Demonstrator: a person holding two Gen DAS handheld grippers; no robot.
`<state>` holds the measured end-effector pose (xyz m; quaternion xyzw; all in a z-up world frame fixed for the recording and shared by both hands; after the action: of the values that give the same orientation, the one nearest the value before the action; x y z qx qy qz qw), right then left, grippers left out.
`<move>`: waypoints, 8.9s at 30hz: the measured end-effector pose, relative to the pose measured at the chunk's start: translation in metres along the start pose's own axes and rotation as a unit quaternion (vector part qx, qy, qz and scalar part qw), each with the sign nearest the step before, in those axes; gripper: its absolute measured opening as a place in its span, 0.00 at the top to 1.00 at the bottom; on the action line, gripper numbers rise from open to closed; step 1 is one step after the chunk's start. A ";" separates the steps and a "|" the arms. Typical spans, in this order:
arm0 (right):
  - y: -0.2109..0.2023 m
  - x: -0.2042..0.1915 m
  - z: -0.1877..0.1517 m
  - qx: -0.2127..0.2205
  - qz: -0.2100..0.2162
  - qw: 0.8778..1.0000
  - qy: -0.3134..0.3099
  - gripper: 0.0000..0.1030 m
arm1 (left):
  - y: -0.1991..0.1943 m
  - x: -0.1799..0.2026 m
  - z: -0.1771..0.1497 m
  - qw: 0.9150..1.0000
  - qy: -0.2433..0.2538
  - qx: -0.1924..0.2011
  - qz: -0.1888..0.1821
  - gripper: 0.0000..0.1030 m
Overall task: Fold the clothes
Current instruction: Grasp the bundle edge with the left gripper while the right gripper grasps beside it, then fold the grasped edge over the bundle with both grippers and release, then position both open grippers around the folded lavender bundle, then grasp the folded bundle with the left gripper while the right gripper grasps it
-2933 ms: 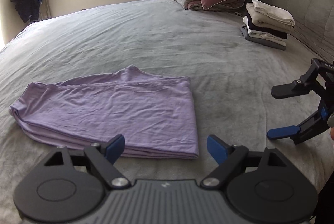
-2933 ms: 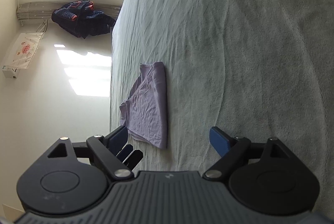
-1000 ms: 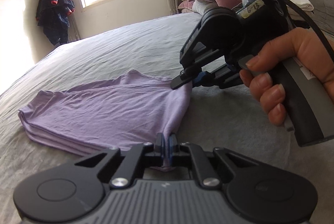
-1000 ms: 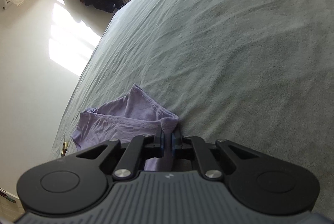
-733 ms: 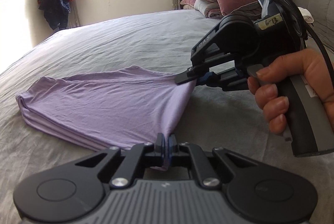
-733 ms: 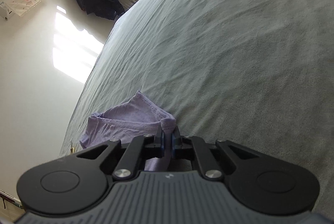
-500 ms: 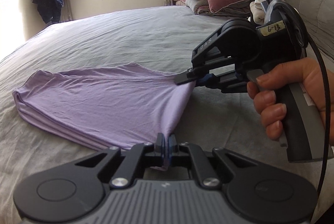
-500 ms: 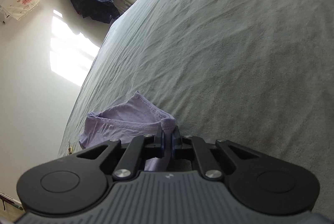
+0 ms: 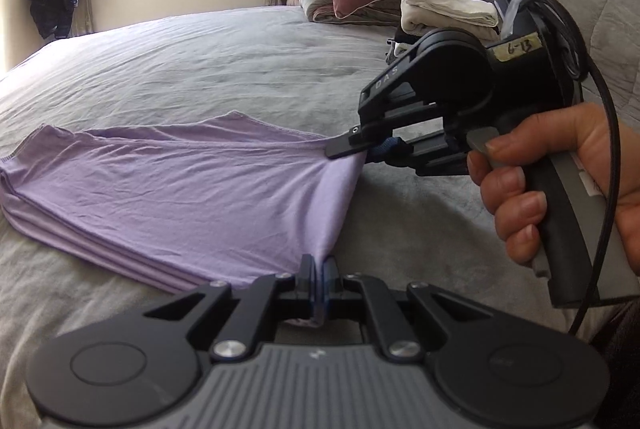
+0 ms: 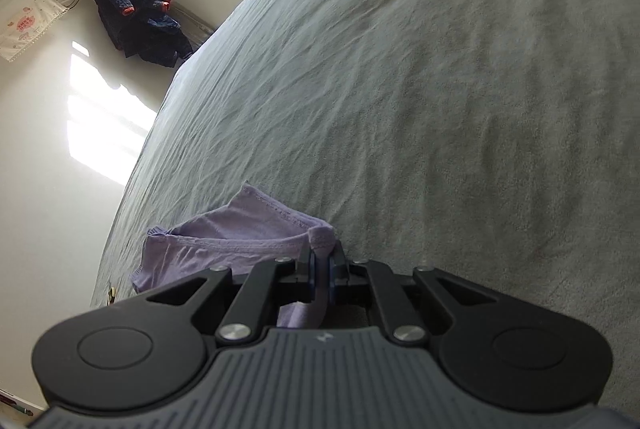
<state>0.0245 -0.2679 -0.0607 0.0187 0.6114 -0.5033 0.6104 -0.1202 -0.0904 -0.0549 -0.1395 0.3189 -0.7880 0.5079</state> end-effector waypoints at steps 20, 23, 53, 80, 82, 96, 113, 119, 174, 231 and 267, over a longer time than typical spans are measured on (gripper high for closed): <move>0.037 -0.089 0.002 -0.025 -0.048 0.998 -0.042 0.94 | -0.001 -0.104 0.009 0.972 -0.204 0.041 -0.110 0.97; 0.047 -0.109 -0.003 -0.033 -0.042 0.997 -0.056 0.94 | -0.005 -0.129 0.008 0.965 -0.233 0.047 -0.112 0.97; 0.214 -0.238 -0.056 -0.095 -0.033 0.988 -0.118 0.94 | -0.003 -0.340 -0.018 0.943 -0.331 0.031 -0.016 0.97; 0.148 -0.188 -0.101 0.051 -0.018 0.944 -0.327 0.46 | 0.059 -0.340 0.034 0.991 -0.114 0.069 -0.016 0.79; 0.156 -0.183 -0.107 0.045 -0.028 0.936 -0.347 0.46 | 0.074 -0.348 0.032 0.993 -0.106 0.051 -0.001 0.79; 0.127 -0.147 -0.088 0.039 -0.013 0.969 -0.242 0.37 | 0.043 -0.394 0.019 0.982 -0.187 0.039 -0.001 0.52; 0.083 -0.119 -0.120 0.003 0.041 0.993 -0.110 0.37 | 0.016 -0.375 -0.012 0.974 -0.210 -0.050 -0.067 0.97; 0.078 -0.121 -0.126 0.001 0.045 0.993 -0.112 0.37 | 0.004 -0.375 -0.007 0.982 -0.187 -0.036 -0.011 0.96; 0.085 -0.100 -0.109 0.056 0.049 0.996 -0.050 0.34 | 0.085 -0.373 0.008 0.985 -0.154 0.029 -0.075 0.30; 0.086 -0.119 -0.087 0.010 0.062 0.998 0.019 0.00 | 0.098 -0.366 0.030 0.989 -0.100 -0.047 -0.102 0.03; 0.026 -0.111 -0.062 0.175 0.106 0.976 -0.076 0.83 | 0.086 -0.307 0.060 0.940 -0.288 0.125 -0.134 0.87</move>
<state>0.0239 -0.1495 -0.0065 0.1519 0.4604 -0.5347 0.6921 0.1100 0.1368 -0.0332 -0.3375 0.0357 -0.8082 0.4813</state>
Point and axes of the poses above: each gripper's, at about its wrist camera, not at the fingertips, and y roughly the way its jaws point, x to its right, z to its top, the point moved 1 cm from there along y, roughly the way its jaws point, and after that the axes turned 13 degrees about y, right-handed, at the moved point
